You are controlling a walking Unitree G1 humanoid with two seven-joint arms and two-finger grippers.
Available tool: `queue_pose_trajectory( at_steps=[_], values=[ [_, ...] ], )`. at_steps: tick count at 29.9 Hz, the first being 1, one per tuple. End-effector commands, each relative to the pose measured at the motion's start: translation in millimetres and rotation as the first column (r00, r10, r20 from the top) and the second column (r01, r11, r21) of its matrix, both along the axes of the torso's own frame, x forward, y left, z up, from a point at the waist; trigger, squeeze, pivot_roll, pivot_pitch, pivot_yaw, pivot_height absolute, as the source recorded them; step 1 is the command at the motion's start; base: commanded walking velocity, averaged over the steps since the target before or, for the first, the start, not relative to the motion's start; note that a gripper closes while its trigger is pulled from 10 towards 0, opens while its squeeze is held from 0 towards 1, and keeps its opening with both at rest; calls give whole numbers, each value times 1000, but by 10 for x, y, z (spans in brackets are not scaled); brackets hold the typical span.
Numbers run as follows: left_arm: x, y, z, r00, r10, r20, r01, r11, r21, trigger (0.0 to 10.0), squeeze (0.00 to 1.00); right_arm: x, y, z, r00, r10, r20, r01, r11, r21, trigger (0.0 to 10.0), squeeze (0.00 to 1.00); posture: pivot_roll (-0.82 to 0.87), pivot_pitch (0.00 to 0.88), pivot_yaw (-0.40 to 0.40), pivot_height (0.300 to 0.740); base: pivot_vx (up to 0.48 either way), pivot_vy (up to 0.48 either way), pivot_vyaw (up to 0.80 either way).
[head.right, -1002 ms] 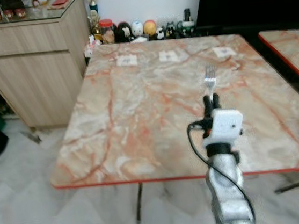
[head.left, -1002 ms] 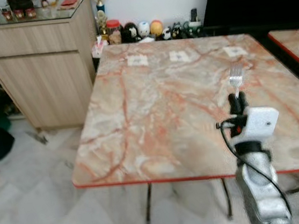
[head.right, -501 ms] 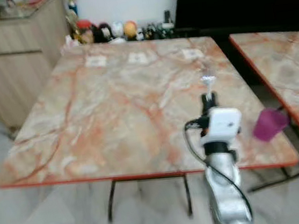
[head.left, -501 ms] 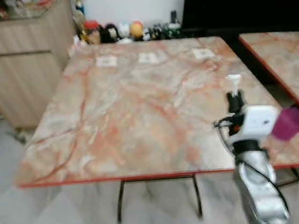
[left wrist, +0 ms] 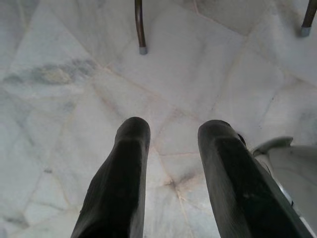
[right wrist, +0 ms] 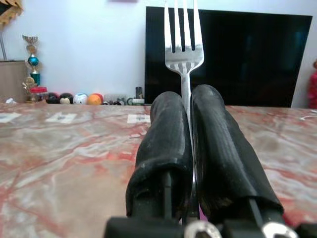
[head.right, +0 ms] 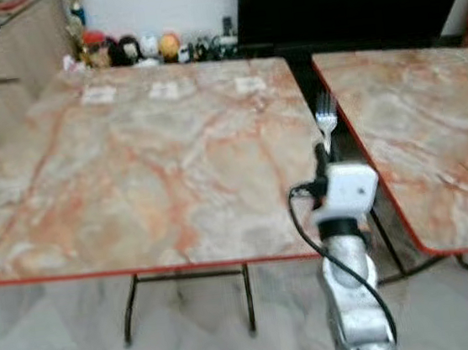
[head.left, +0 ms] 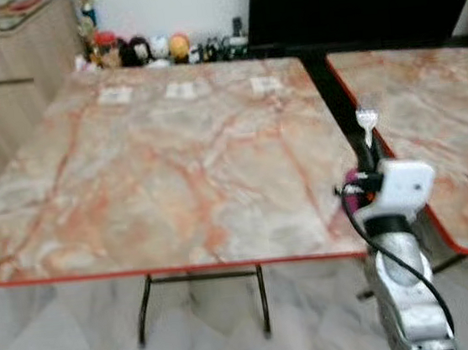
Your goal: Setting the table
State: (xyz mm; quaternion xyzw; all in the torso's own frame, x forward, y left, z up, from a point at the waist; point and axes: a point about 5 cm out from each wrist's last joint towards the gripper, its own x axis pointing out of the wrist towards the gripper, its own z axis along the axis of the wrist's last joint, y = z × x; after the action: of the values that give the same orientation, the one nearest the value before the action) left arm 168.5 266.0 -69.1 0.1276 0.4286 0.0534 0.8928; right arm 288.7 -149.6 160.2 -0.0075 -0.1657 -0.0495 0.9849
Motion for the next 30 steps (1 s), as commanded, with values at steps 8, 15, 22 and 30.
queue_pose_trajectory(
  at_steps=[8, 15, 22, 30],
  values=[
    [-7, -70, -28, 1000, -9, -6, 9, 1000, -15, 10000, 0, -12, -75, 8, 1000, -26, -4, 25, 1000, -5, 10000, 0, 138, 4, -17, 740, 0, -435, 0],
    [3, -77, -25, 1000, -10, -5, 9, 1000, -17, 10000, 0, -16, -88, 2, 1000, -29, -8, 29, 1000, -7, 10000, 0, 136, 4, -17, 740, 0, -435, 0],
    [5, -81, -26, 1000, -8, -4, 8, 1000, -18, 10000, 0, -10, -84, -12, 1000, -28, -15, 28, 1000, -7, 10000, 0, 135, 6, -19, 740, 0, -433, 0],
    [-5, -89, -33, 1000, -8, -7, 8, 1000, -19, 10000, 0, -19, -106, -12, 999, -34, -17, 34, 999, -10, 10000, 0, 129, 9, -21, 740, 0, -434, 0]
  ],
)
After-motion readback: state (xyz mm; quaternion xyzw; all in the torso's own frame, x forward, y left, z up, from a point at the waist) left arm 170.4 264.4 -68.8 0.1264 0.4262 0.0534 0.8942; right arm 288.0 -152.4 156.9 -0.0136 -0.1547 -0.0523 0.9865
